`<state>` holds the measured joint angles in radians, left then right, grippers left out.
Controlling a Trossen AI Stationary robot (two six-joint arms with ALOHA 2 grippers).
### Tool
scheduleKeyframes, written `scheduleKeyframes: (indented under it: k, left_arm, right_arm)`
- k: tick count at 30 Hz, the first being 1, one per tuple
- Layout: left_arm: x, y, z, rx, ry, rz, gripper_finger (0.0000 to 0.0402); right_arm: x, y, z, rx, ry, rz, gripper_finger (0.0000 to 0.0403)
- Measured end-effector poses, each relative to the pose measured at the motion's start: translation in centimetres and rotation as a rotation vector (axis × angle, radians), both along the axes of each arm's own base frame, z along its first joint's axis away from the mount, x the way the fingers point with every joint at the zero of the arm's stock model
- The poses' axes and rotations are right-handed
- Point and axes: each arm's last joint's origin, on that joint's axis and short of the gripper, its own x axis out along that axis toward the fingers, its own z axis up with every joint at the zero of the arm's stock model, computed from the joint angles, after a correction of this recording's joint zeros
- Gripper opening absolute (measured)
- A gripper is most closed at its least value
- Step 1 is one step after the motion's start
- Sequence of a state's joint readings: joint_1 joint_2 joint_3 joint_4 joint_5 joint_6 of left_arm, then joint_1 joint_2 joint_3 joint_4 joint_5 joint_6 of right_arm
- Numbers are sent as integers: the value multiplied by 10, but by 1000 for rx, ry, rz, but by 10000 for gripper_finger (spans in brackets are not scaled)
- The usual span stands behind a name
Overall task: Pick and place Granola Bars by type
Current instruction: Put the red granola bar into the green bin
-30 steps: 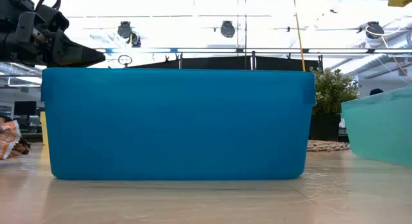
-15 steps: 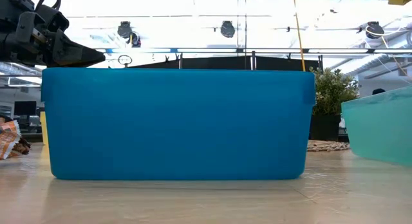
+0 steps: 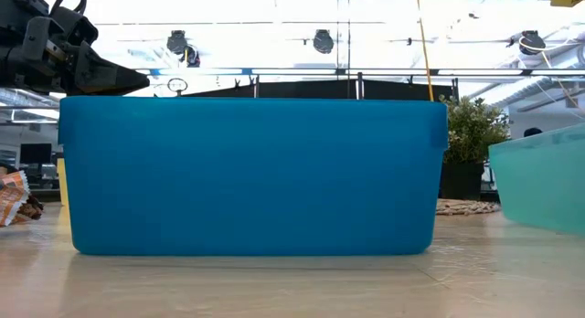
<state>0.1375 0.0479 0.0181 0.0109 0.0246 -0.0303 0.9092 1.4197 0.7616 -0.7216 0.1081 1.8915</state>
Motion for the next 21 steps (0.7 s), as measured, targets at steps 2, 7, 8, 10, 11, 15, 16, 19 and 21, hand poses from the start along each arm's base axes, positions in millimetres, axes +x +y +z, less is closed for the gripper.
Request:
scheduleKeyframes:
  k: [2,7,8,10,11,15,16,19,21]
  left_arm:
    - [0,0,0,0,0,0,67]
    - [0,0,0,0,0,0,67]
    - [0,0,0,0,0,0,67]
    - [0,0,0,0,0,0,67]
    - [0,0,0,0,0,0,67]
    - [0,0,0,0,0,0,67]
    - [0,0,0,0,0,0,67]
    - [0,0,0,0,0,0,67]
    - [0,0,0,0,0,0,67]
  right_arm:
    - [0,0,0,0,0,0,113]
    - [1,-1,0,-3,0,15,129]
    - [1,-1,0,-4,0,17,131]
    - [3,-2,0,0,-6,27,132]
    - [4,-2,1,5,-13,34,132]
    - [10,-3,4,17,-68,69,131]
    - [12,-4,6,18,-92,80,131]
    - [17,-6,11,24,-153,100,132]
    - [19,-7,15,33,-182,113,132]
